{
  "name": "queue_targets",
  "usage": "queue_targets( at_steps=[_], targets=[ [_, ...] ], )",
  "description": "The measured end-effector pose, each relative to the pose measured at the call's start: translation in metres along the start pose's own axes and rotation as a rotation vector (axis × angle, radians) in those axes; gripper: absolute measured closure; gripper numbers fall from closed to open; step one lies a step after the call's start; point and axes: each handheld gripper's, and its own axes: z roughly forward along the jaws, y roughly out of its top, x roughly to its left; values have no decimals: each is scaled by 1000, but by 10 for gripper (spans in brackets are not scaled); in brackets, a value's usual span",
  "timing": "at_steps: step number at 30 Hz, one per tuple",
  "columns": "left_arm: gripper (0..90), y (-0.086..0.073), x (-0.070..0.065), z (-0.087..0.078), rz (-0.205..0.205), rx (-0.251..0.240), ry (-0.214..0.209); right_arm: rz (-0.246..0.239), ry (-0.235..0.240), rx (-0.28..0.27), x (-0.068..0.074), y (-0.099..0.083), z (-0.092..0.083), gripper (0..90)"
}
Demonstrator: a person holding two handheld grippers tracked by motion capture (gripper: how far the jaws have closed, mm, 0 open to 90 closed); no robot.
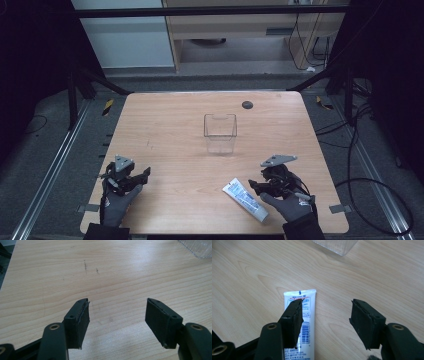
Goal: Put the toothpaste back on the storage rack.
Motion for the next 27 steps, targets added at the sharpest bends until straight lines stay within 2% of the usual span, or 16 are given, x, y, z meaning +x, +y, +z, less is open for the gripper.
queue_targets(
  at_steps=[9,13,22,27],
  targets=[
    [348,0,0,0,3,4,1,-18,22,59,14,8,13,402],
    [347,0,0,1,5,5,2,-28,30,72,17,10,17,395],
    [347,0,0,0,5,5,1,-46,45,137,26,11,32,379],
    [347,0,0,0,5,5,1,-44,49,163,28,9,37,376]
  ],
)
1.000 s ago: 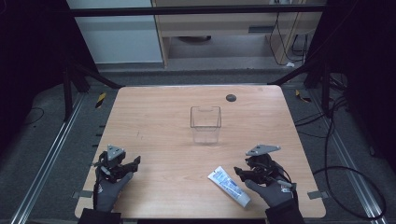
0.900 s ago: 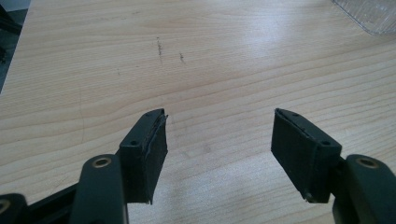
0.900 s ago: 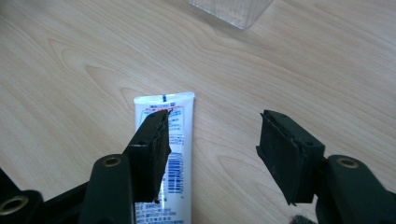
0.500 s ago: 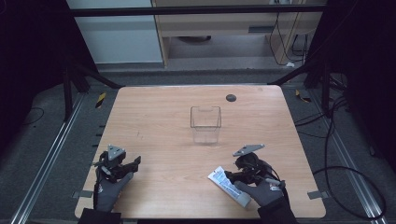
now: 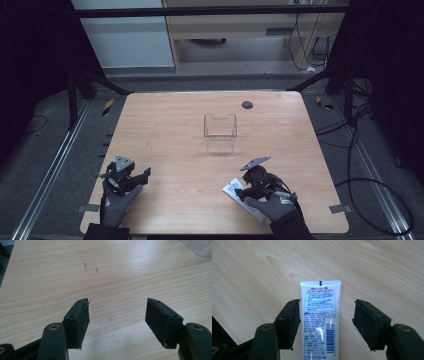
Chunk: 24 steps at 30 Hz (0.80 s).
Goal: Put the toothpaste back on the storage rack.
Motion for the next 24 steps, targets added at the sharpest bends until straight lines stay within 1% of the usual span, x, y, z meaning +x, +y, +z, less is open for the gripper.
queue_targets(
  at_steps=[2,3,10,20,22,24],
  targets=[
    [347,0,0,0,0,0,0,-2,3,6,0,0,1,376],
    [346,0,0,0,0,0,0,-12,4,9,0,0,2,375],
    [346,0,0,0,0,1,-1,-10,7,37,3,-2,9,371],
    [346,0,0,0,-1,1,-2,-28,10,77,5,-4,19,361],
    [346,0,0,0,-1,1,-2,-29,10,83,5,-4,21,361],
    [346,0,1,0,0,2,-1,-19,11,91,5,-5,22,362]
  ],
)
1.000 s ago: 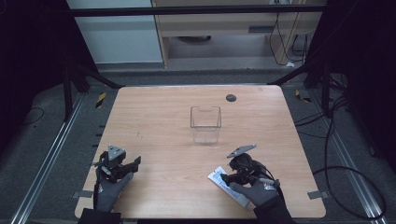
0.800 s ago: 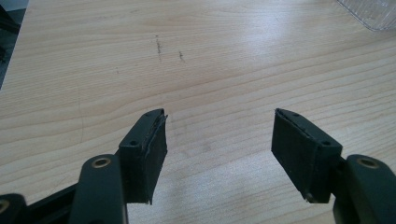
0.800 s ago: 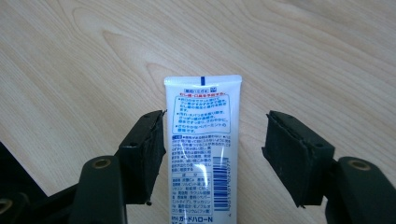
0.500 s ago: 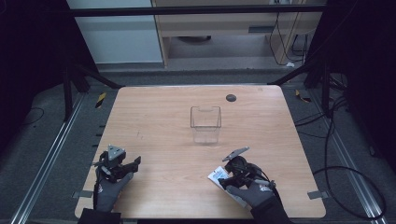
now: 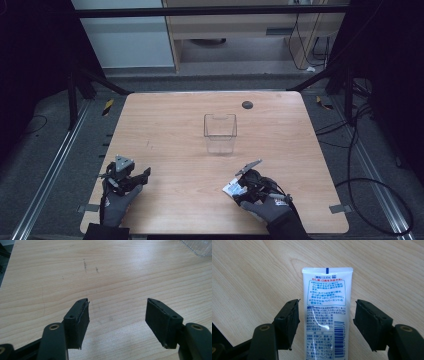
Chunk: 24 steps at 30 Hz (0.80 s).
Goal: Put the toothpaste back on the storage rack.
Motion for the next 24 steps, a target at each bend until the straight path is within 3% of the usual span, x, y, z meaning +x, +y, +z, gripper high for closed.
queue_targets(
  at_steps=[24],
  targets=[
    [346,0,0,0,2,3,2,-9,-2,56,-2,-3,17,382]
  ],
)
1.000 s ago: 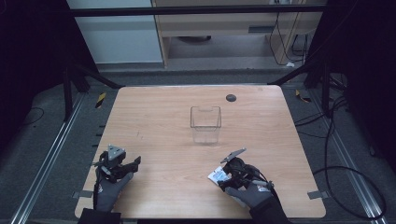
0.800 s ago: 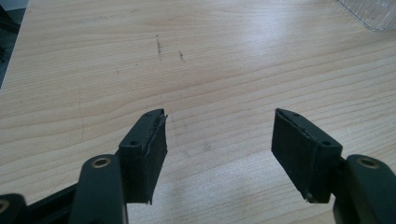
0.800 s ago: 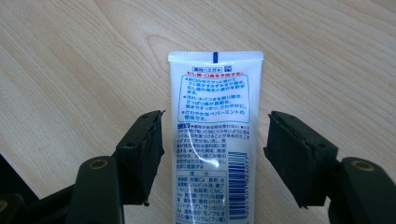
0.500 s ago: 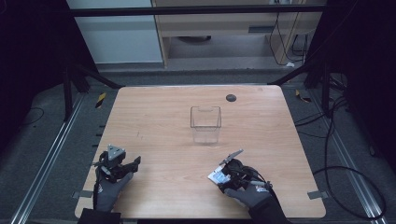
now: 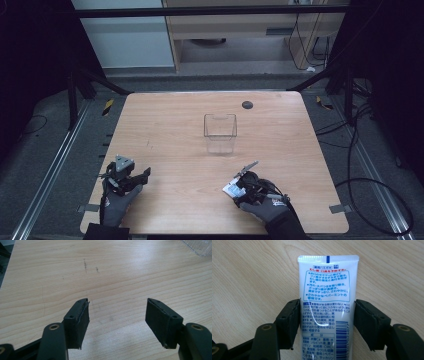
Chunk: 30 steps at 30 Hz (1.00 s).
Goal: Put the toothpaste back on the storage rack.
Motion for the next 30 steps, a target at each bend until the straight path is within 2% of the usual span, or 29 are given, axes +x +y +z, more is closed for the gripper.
queue_targets(
  at_steps=[6,9,16,20,23,24,30],
  targets=[
    [346,0,0,0,0,-1,-1,5,-3,8,1,0,2,383],
    [346,0,0,0,1,-1,0,-14,-13,9,2,0,3,384],
    [346,0,0,0,1,-1,1,-14,-28,12,4,0,3,409],
    [346,0,0,0,1,-1,1,-7,-24,10,3,0,1,453],
    [346,0,0,0,1,0,1,-6,-26,0,4,1,-3,544],
    [346,0,0,0,1,0,1,-6,-26,0,4,1,-3,544],
    [346,0,0,0,0,0,0,12,8,2,1,0,-12,647]
  ],
)
